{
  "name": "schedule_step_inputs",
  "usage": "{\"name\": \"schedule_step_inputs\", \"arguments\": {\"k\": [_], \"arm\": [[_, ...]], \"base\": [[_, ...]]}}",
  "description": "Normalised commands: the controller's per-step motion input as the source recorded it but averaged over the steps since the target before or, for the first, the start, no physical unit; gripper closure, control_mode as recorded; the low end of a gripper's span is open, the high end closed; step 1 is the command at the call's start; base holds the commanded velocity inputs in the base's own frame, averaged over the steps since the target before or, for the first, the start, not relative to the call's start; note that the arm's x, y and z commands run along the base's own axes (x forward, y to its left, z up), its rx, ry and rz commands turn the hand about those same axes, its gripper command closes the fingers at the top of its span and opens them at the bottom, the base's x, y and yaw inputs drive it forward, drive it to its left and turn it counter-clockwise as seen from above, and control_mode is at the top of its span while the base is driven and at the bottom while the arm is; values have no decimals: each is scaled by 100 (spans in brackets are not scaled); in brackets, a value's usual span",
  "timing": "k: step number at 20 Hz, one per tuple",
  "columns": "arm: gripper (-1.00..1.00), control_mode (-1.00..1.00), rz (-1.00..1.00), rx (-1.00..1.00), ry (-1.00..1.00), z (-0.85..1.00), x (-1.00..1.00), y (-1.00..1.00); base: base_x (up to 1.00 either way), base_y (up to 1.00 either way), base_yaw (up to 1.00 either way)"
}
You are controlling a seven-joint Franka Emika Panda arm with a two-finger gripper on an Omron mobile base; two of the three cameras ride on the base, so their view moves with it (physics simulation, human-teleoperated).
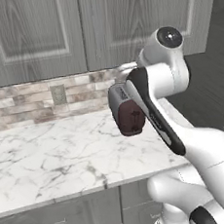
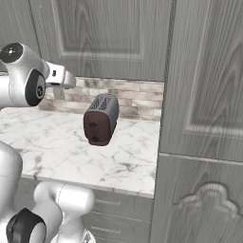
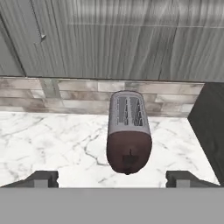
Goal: Move the condiment bottle and condiment bottle from the cabinet to the dining counter.
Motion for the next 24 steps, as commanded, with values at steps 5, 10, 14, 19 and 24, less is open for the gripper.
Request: {"name": "schedule_step_inputs", "arguments": {"k": [5, 10, 14, 19, 24], "arm": [[-100, -100, 0, 0, -66, 53, 0, 47], [-100, -100, 0, 2, -42, 36, 4, 35], [-100, -100, 0, 6, -33, 5, 16, 17], [-100, -100, 0, 5, -39, 3, 9, 10], [-100, -100, 0, 2, -8, 12, 6, 0]], "base": [[0, 0, 0], [0, 0, 0], [0, 0, 0], [0, 0, 0], [0, 0, 0]]}}
